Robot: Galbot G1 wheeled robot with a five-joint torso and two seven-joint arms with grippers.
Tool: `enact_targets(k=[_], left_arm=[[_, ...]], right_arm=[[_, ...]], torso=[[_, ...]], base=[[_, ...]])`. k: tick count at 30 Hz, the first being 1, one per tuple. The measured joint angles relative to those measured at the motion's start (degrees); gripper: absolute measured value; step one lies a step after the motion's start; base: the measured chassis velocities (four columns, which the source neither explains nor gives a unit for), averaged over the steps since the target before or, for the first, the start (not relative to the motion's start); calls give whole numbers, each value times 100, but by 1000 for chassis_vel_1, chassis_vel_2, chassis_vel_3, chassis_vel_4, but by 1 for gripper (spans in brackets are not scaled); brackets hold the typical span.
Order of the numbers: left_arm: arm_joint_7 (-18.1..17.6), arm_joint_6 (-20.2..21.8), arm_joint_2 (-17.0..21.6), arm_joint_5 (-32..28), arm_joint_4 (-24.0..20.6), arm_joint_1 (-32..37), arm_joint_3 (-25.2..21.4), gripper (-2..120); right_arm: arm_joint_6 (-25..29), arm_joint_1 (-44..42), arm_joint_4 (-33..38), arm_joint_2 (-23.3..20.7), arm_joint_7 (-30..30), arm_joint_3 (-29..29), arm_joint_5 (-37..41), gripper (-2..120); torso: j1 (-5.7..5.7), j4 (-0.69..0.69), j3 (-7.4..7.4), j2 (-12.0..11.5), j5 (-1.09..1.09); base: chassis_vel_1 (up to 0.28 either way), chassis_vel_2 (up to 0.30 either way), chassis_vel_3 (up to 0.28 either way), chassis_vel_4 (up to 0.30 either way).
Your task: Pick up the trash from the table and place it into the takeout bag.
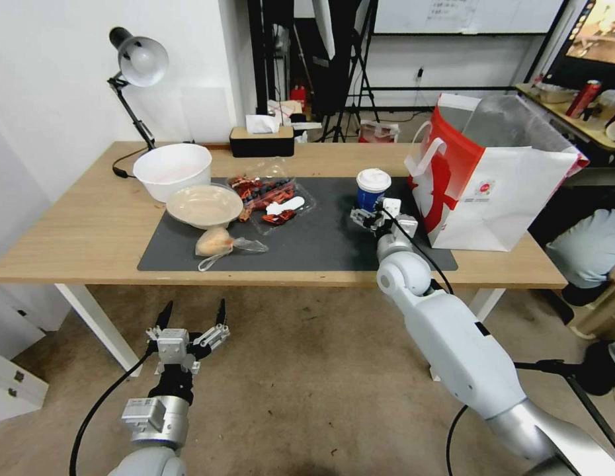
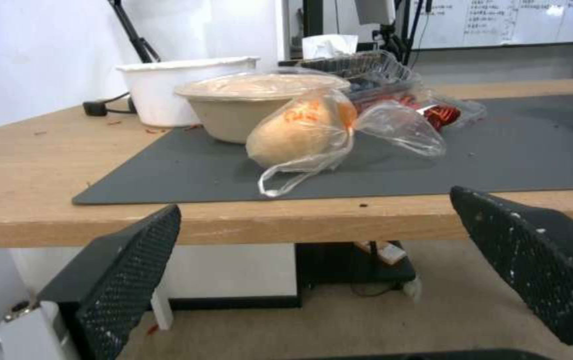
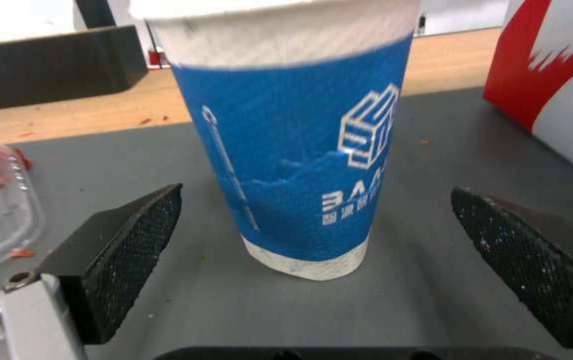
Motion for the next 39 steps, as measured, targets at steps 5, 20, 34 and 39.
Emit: enact_targets(k=[5, 20, 34, 39], left_arm=[[2, -19, 0, -4, 31, -3, -27, 100], [6, -54, 0, 0, 90, -11, -24, 100], [9, -130, 0, 70, 110, 5, -52, 100], [11, -146, 0, 91, 110, 19, -51, 100]], right_arm=[[94, 86, -217, 95, -70, -35, -53, 88], [117, 77, -222, 150, -97, -54, -122, 39], [-176, -383, 1603, -116, 45, 292, 482, 0], [-422, -418, 2567, -198, 286, 657, 1166, 0]], torso=[[0, 0, 0, 0, 1], [0, 0, 0, 0, 0], [-1, 0, -1, 0, 1], [-2, 0, -2, 0, 0]], base=[[0, 0, 0, 0], [0, 0, 0, 0], [0, 0, 0, 0], [0, 0, 0, 0]])
